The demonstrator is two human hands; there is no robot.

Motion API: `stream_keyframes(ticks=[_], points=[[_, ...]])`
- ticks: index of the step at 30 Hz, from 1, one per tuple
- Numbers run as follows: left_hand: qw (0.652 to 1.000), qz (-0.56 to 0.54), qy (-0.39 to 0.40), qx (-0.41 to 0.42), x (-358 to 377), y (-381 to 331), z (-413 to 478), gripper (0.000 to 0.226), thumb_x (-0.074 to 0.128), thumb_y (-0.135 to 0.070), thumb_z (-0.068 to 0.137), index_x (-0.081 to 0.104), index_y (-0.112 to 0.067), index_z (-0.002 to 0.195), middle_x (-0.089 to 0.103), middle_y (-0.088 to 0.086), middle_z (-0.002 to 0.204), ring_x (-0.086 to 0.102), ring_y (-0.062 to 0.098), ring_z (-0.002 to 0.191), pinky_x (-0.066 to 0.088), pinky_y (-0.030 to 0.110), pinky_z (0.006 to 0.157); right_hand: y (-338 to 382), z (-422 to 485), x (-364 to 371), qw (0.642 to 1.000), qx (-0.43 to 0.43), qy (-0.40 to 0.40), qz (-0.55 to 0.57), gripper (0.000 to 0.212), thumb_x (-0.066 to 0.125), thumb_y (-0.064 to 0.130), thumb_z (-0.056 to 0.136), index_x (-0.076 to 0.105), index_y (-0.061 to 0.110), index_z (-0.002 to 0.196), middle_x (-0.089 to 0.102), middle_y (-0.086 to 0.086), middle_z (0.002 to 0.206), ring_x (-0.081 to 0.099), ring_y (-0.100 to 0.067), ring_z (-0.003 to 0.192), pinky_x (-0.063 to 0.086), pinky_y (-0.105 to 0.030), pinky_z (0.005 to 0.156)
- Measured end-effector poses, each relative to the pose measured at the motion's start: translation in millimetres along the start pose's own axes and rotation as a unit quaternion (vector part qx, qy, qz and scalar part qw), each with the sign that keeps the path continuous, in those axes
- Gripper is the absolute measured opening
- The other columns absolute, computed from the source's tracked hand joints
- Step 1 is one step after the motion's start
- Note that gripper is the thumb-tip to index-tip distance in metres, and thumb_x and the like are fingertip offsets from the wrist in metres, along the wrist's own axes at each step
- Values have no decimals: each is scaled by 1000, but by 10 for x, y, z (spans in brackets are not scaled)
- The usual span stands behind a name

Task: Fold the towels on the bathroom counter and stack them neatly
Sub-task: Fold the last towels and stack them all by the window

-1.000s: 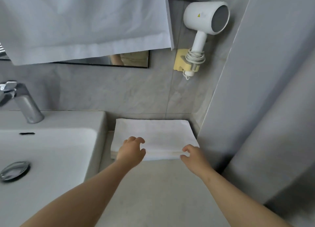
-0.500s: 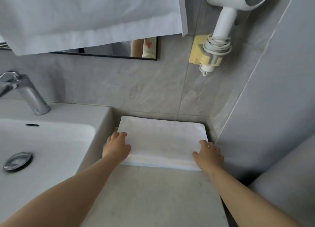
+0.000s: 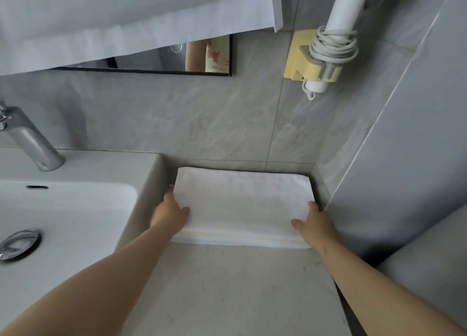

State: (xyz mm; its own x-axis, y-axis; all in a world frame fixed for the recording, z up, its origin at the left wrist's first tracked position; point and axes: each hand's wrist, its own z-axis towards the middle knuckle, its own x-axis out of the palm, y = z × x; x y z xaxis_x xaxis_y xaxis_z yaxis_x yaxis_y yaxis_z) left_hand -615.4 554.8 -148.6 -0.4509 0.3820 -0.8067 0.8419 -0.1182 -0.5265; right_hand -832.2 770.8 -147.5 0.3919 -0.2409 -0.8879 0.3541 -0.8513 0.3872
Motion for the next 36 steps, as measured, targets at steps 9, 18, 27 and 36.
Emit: stream_keyframes(ticks=[9, 18, 27, 36], points=[[999, -25, 0, -35, -61, 17, 61, 44, 58, -29, 89, 49, -6, 125, 59, 12, 118, 56, 31, 104, 43, 32, 67, 71, 11, 11, 999, 9, -26, -16, 61, 61, 36, 87, 30, 14, 134, 47, -15, 127, 47, -35, 115, 45, -41, 88], [998, 48, -39, 2, -50, -17, -7, 42, 48, -22, 91, 45, -9, 131, 42, 16, 129, 47, 35, 116, 41, 37, 93, 125, -28, -3, 995, 0, -56, -79, 48, 58, 36, 88, 40, 13, 126, 49, -11, 127, 44, -32, 118, 40, -37, 90], [998, 35, -53, 29, -152, -58, 34, 25, 46, -15, 87, 63, -11, 104, 58, 14, 114, 52, 32, 103, 46, 36, 82, 118, -28, -54, 998, 22, -54, 5, 48, 56, 20, 88, 33, 11, 129, 50, -14, 121, 51, -34, 109, 45, -39, 83], [999, -42, -21, 0, -338, -184, -24, 27, 38, -16, 93, 48, -2, 114, 55, 17, 113, 49, 31, 89, 40, 32, 72, 118, -37, -211, 992, 34, -26, 119, 19, 45, 15, 92, 49, 3, 106, 55, -14, 111, 53, -33, 97, 39, -31, 73]])
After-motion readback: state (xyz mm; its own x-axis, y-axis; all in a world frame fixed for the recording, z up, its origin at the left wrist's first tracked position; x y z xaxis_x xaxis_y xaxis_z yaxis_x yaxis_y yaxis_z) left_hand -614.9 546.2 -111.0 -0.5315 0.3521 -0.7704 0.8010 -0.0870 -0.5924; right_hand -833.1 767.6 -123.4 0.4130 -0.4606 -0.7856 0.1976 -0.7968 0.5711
